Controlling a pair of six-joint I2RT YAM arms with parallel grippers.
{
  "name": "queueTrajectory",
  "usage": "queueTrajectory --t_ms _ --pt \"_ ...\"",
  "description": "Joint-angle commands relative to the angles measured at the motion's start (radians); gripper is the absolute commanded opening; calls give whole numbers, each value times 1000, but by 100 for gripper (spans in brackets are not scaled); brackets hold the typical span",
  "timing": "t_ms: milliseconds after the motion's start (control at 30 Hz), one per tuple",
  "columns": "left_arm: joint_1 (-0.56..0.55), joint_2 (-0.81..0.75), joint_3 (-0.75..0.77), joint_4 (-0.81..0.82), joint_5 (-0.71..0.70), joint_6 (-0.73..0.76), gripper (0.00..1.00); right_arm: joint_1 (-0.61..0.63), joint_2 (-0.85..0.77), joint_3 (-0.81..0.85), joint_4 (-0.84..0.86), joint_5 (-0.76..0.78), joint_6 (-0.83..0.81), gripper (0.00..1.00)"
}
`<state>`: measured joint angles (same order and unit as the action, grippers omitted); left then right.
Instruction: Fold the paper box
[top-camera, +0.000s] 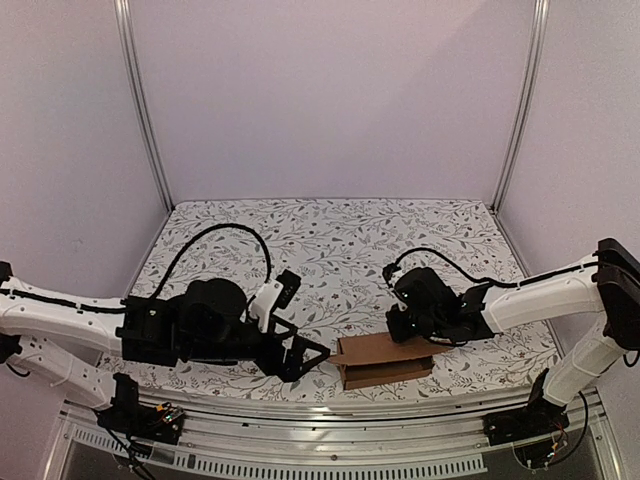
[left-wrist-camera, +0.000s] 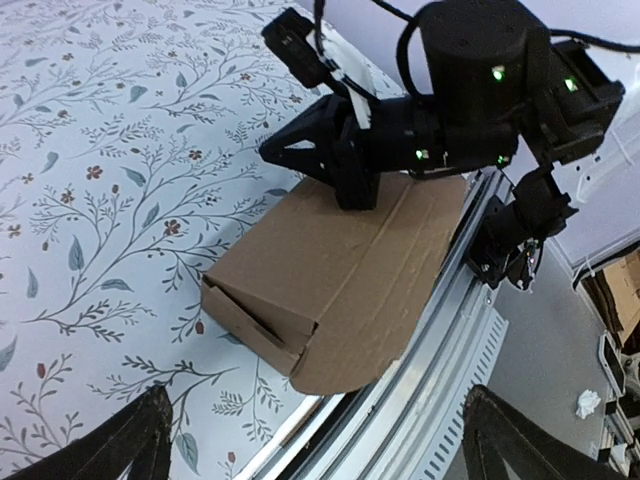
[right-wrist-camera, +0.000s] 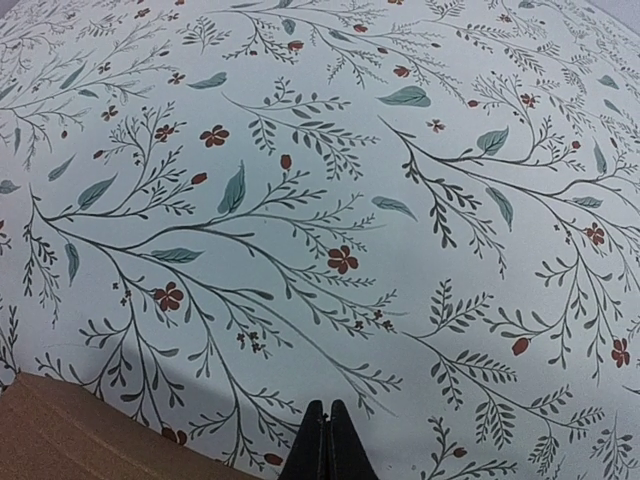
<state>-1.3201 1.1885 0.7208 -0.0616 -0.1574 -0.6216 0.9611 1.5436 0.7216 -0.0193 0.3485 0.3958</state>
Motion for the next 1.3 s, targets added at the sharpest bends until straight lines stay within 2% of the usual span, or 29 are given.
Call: queueTrajectory --t_ms 0,133,367,633,800,900,1067,1167,1267 --pt "178 36 29 2 206 -108 100 -4 -35 7 10 35 -44 0" --pt "289 171 121 -18 395 -166 100 -4 -58 -3 46 38 -78 0" --pt "301 378 291 -56 576 -182 100 -4 -71 -1 61 44 -126 0" --pt "327 434 309 -181 604 -191 100 -4 -148 19 21 69 -176 0" --pt "348 441 298 -222 605 -229 100 -12 -246 57 -131 59 -221 2" --pt "364 439 292 -234 613 -239 100 -35 -311 67 -218 11 -239 8" --pt "383 425 258 -167 642 -255 100 -73 -415 87 -364 -5 -250 28" --pt "413 430 236 -110 716 -304 100 -107 -458 119 -473 5 -229 49" --pt "439 450 219 -48 792 -346 100 -164 -485 165 -583 -65 -190 71"
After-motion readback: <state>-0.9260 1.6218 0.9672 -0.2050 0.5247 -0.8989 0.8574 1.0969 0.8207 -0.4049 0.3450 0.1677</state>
